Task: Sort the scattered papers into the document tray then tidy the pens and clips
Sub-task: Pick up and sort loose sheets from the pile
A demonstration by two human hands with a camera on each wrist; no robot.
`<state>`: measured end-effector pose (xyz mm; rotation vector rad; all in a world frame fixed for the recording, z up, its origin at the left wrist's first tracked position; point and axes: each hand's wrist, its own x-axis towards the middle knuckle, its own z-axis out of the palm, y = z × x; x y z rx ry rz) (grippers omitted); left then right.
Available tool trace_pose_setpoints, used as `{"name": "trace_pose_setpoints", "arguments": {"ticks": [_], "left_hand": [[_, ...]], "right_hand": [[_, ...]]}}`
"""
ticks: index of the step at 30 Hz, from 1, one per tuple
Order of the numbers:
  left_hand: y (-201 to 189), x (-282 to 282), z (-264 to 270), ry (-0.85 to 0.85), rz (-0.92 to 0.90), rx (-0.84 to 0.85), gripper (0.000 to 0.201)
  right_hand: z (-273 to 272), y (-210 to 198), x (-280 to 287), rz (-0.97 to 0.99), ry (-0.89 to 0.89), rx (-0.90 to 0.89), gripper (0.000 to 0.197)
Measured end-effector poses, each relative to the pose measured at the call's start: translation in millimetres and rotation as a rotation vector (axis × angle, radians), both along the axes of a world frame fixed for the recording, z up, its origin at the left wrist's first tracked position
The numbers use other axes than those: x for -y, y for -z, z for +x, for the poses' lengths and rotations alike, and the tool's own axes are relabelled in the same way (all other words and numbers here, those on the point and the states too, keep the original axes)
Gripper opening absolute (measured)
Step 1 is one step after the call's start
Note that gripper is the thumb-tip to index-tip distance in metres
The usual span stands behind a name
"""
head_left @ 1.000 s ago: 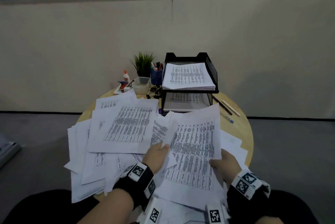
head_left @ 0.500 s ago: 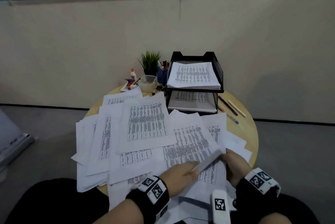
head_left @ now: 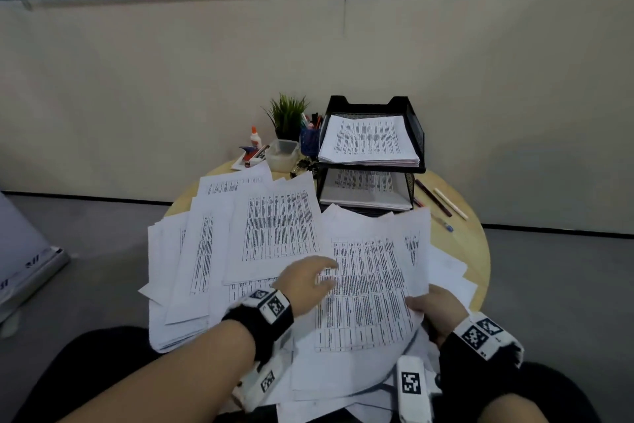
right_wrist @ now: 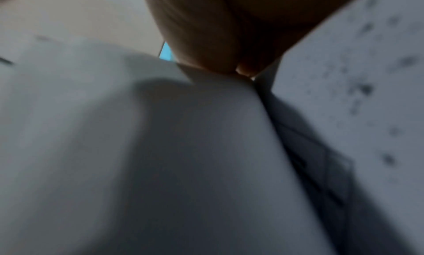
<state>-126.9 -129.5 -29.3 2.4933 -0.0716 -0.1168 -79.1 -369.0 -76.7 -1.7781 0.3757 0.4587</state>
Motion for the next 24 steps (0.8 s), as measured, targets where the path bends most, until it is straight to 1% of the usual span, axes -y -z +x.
{"name": "trace_pose_setpoints", "arguments": {"ticks": [2,4,5,7,9,10,12,16,18,20,24], "left_hand": [[0.5,-15.7,13.6,-0.088,0.040,0.025,0.046],[2.6,-29.1,26.5,-0.124,0.132,-0.022,0.064],[4.9,-34.5,32.9,-0.123,0.190,-0.065,0.075],[13.7,-43.3,45.0,-0.105,0.313,-0.162,0.094],[23.7,-47.5,52.5,-0.104,0.405,-0.258,0.104],[28.9,-47.8,54.9,-0.106,0.439,-0.293,0.104],[36.2,-45.8,57.4,-0.101,0.494,-0.317,0.096],[44.9,-43.8,57.7,-0.063,0.588,-0.265,0.072],[47.0,-44.9,57.0,-0.035,0.630,-0.219,0.064],[47.9,-47.0,56.8,-0.012,0.648,-0.165,0.054],[44.3,-48.4,56.3,0.046,0.676,-0.073,0.029]], "right_hand": [[-2.9,-13.8,-2.3,-0.114,-0.002,0.084,0.039],[-8.7,-28.1,-3.1,-0.199,-0.005,0.139,0.019],[-8.7,-30.4,-1.4,-0.199,0.001,0.158,0.015],[-5.9,-30.5,4.4,-0.194,0.016,0.185,0.012],[1.2,-23.1,15.7,-0.146,0.060,0.197,0.011],[5.4,-18.8,23.0,-0.109,0.080,0.188,0.010],[11.3,-14.1,36.6,-0.041,0.130,0.160,0.011],[10.3,-26.9,52.9,0.110,0.191,0.153,0.016],[8.9,-33.8,58.7,0.165,0.182,0.162,0.021],[4.9,-41.7,62.0,0.267,0.173,0.173,0.017],[-0.7,-52.1,62.3,0.393,0.136,0.179,0.020]]}}
